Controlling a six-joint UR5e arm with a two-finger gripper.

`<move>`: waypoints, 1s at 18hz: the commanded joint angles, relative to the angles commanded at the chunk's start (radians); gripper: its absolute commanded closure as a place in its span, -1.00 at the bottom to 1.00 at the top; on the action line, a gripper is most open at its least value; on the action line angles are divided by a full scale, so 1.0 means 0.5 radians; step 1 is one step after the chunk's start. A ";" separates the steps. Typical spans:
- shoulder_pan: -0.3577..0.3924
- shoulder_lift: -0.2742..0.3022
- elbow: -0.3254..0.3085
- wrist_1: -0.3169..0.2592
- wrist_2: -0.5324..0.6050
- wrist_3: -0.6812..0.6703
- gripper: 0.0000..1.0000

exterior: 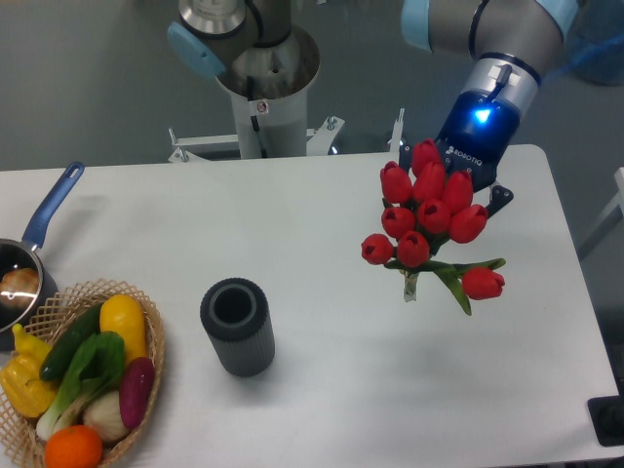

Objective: Place the flowers on the table
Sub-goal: 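Lift the held red tulip bouquet upward with the gripper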

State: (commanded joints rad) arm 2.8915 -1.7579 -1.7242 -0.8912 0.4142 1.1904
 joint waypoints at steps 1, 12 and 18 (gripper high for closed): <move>0.003 0.003 0.000 0.003 0.000 0.000 0.14; 0.003 0.061 -0.003 -0.009 0.196 -0.043 0.15; 0.000 0.162 0.015 -0.012 0.625 -0.178 0.12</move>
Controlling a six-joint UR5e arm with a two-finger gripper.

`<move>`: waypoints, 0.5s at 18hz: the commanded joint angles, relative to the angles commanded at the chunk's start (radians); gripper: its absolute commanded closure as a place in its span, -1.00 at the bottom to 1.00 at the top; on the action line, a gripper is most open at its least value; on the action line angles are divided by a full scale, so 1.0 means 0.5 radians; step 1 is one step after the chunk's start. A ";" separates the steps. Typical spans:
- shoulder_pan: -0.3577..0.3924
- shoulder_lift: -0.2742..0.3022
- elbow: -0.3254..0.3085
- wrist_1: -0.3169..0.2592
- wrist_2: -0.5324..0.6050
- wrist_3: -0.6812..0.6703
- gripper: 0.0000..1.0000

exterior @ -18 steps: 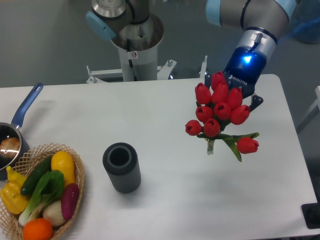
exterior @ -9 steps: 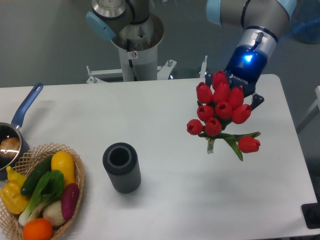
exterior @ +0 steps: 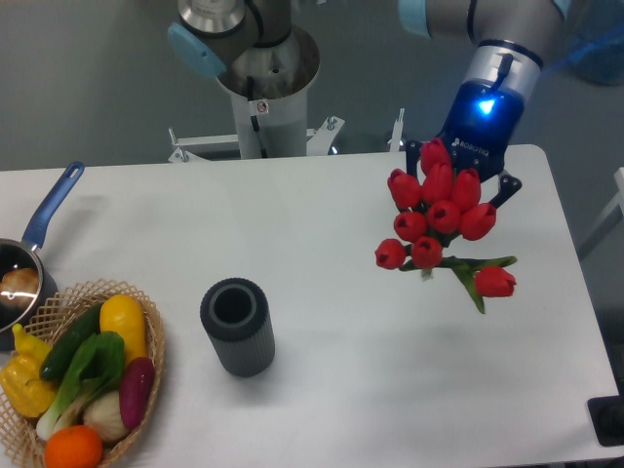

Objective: Place the flowers on the table
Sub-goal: 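Lift the held red tulip bouquet upward with the gripper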

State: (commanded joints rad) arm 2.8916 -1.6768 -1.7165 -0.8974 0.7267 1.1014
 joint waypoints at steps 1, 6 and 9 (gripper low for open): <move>-0.003 0.018 -0.003 -0.003 0.104 0.000 0.13; -0.076 0.056 -0.018 -0.006 0.559 0.003 0.14; -0.116 0.040 -0.025 -0.009 0.733 0.006 0.14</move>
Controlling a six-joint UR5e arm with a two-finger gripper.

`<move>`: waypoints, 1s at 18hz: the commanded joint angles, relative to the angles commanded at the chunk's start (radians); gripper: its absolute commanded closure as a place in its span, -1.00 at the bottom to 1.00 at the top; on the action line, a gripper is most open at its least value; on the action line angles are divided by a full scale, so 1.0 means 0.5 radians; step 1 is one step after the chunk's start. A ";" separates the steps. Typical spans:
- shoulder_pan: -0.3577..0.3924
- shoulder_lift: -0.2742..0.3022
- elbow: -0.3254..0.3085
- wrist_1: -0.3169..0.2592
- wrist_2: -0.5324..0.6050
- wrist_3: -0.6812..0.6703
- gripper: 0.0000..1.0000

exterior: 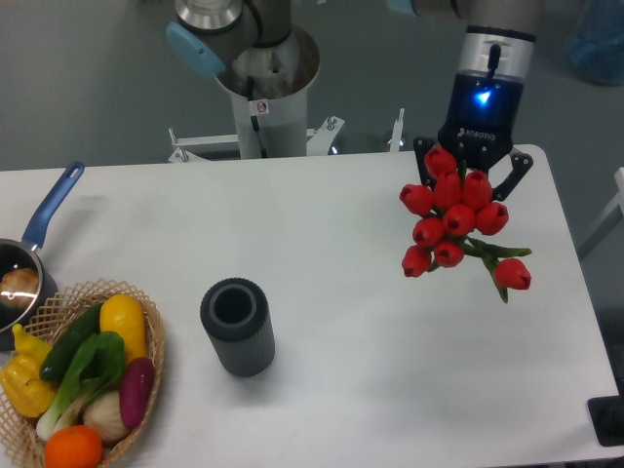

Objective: Place the flowers on the table
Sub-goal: 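Lift the held red tulip bouquet upward with the gripper, then carry the tulips toward the black vase and lower them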

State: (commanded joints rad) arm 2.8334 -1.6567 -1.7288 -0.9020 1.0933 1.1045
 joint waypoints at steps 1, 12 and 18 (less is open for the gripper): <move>-0.043 -0.009 0.000 0.000 0.095 0.000 0.14; -0.380 -0.248 -0.021 -0.003 0.706 0.083 0.17; -0.534 -0.386 -0.025 -0.003 0.939 0.107 0.20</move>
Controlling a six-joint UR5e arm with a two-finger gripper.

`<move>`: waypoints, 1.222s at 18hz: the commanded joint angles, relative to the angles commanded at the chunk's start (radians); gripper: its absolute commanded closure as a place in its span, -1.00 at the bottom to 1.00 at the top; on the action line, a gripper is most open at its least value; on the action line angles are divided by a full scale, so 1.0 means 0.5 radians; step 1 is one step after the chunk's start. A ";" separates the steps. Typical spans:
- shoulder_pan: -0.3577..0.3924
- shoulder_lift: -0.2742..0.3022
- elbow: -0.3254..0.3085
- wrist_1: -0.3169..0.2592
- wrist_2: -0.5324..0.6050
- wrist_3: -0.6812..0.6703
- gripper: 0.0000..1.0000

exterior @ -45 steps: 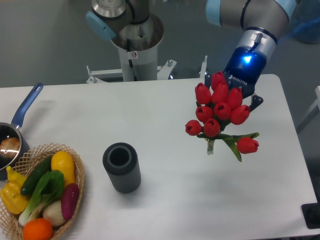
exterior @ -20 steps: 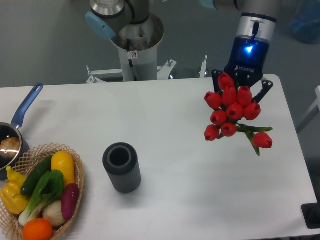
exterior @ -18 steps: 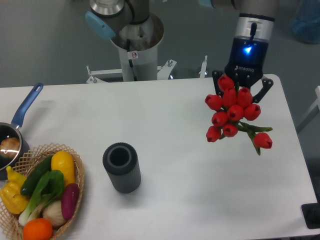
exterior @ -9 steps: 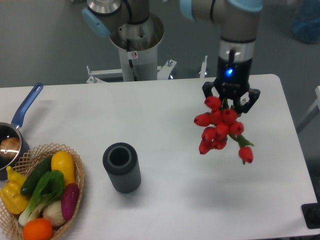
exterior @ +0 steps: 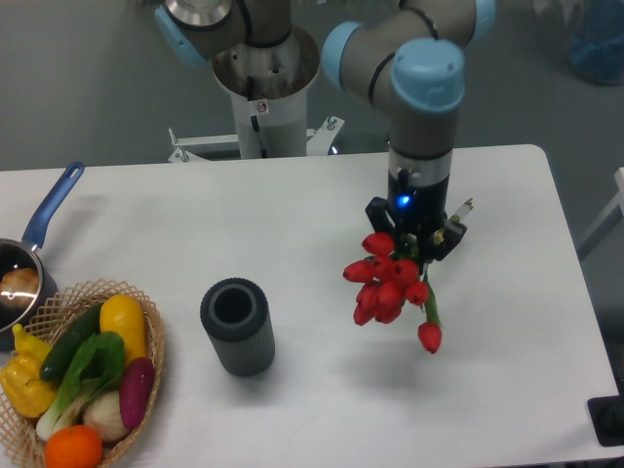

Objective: Place the flowers on the table
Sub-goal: 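Carry the tulips toward the black vase and lower them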

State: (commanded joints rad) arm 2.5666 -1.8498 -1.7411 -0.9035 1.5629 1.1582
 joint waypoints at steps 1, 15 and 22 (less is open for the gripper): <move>-0.043 -0.031 0.000 0.003 0.034 0.000 0.20; -0.135 -0.249 0.025 0.018 0.086 -0.022 0.19; -0.157 -0.319 0.025 0.021 0.086 -0.021 0.19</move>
State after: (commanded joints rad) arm 2.4881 -2.0095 -1.7288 -0.8928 1.6061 1.1474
